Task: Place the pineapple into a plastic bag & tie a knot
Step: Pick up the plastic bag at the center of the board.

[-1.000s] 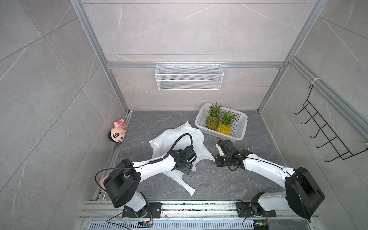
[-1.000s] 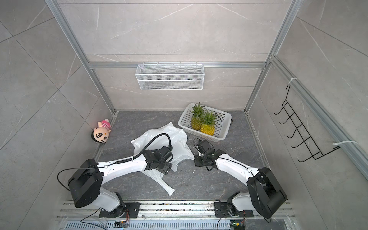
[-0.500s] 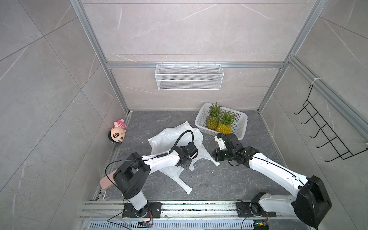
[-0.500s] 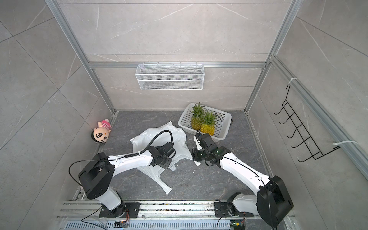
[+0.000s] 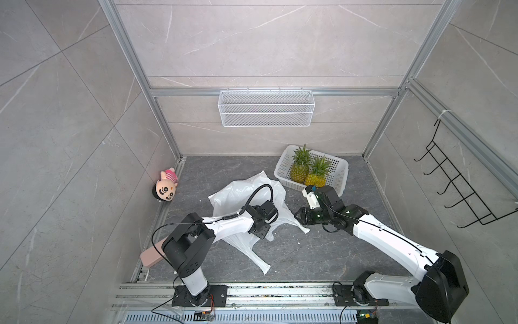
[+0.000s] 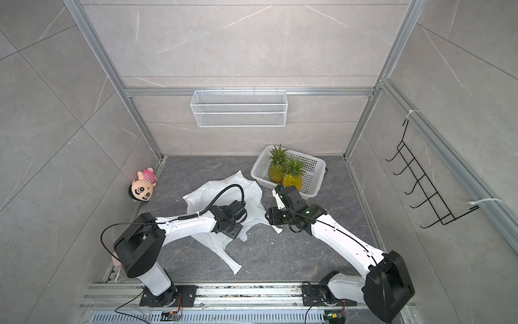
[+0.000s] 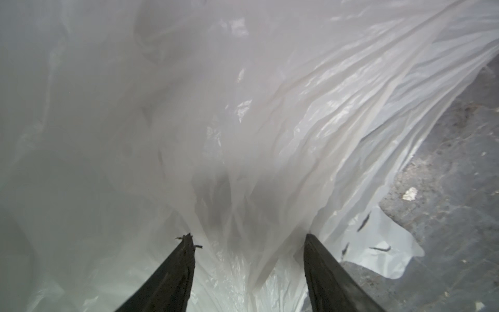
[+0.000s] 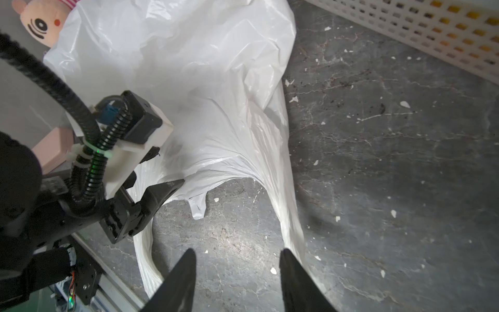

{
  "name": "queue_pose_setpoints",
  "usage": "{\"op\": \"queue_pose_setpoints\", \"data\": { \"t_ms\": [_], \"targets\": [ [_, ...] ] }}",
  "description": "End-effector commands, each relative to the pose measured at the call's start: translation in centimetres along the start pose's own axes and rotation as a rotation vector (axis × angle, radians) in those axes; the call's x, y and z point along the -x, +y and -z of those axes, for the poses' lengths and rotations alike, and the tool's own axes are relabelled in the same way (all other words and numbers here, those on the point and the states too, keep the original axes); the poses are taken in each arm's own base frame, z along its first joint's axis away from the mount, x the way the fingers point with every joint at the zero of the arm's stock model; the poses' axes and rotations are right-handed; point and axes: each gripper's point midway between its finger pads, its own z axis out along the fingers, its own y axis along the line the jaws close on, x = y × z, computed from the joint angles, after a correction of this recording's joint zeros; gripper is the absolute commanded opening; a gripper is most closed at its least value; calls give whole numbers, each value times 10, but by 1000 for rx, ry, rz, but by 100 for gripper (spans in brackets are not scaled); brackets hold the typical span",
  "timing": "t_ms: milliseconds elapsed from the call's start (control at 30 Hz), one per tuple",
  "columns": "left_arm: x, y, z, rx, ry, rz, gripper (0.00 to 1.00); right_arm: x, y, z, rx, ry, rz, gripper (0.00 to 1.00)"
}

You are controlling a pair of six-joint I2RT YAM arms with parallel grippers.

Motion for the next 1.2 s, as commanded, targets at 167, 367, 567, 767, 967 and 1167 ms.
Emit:
{"op": "queue_pose_setpoints", "data": {
  "t_ms": [167,367,567,767,967,1167],
  "targets": [
    [2,4,-4,-7,21,46,61,-58,-46,-47,-188,210,45,65],
    [3,5,-1,-6,15,50,61,-57,-52,-72,-214,236,29,45],
    [4,6,8,-16,-12,43,66,-30,-29,-49,-144,146,15,0],
    [15,10,17,-6,-66,45,73,-6,16,-7,17,121,-5,0],
    [24,36,29,130,-117,55,55,-6,15,-3,-6,145,-46,0],
    [34,36,44,110,-180,59,10,-4,6,-2,-59,141,-45,0]
  ]
}}
